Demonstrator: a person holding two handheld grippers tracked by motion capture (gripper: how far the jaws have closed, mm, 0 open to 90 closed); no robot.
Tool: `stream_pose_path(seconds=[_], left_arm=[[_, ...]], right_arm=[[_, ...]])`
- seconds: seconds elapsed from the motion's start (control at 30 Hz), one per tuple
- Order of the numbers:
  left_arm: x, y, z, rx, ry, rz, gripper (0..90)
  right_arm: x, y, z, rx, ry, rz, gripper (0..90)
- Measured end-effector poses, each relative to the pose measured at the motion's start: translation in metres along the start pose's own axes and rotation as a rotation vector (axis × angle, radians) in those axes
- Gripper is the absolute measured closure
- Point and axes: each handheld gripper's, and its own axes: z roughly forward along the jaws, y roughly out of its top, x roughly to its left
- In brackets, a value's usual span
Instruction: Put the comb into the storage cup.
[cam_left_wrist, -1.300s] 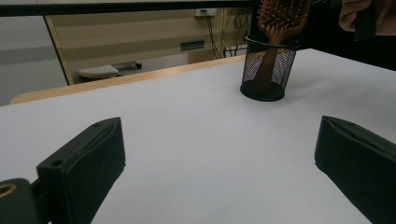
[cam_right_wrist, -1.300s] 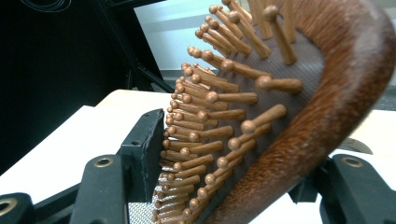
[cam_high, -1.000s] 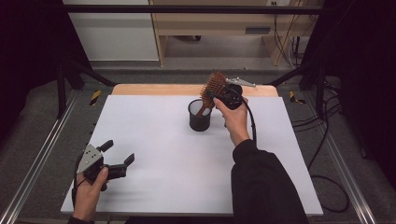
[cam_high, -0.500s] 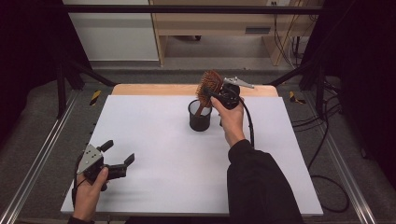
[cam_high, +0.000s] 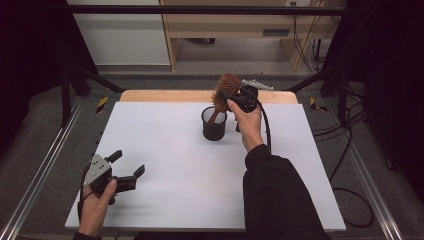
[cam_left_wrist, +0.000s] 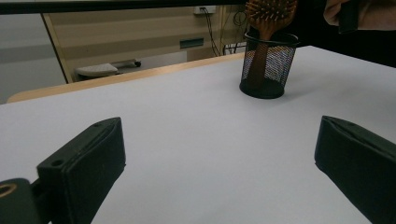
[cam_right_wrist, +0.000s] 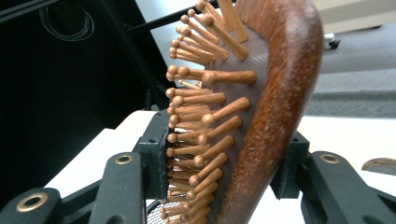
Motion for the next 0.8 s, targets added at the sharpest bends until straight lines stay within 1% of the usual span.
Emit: stream_pose_path(seconds=[0.07,0.23,0.47,0.53,0.7,0.77,0.8], left_arm=[[0.000,0.000,0.000,-0.001,0.002,-0.001,2.0],[0.001,0.000,0.000,-0.001,0.001,-0.005,2.0],[0.000,0.000,0.001,0.000,0.001,-0.004,2.0],[0.000,-0.001,0.001,0.002,0.000,-0.005,2.0],[-0.001,-0.001,0.002,0.009,-0.005,0.001,2.0],[-0.001,-0.001,0.002,0.009,-0.004,-0.001,2.0],[-0.001,-0.001,0.002,0.008,-0.004,-0.004,2.0]], right_arm=[[-0.002,0.002,0.000,0.009,0.011,0.014,51.0],[-0.002,0.004,-0.005,0.033,0.041,0.016,52.2],[-0.003,0.007,-0.010,0.075,0.056,0.015,52.2],[-0.004,0.008,-0.010,0.094,0.061,0.023,51.9],[-0.009,0.006,-0.005,0.083,0.034,0.043,49.1],[-0.010,0.004,-0.002,0.065,0.025,0.044,47.6],[-0.010,0.003,0.000,0.054,0.015,0.035,46.5]])
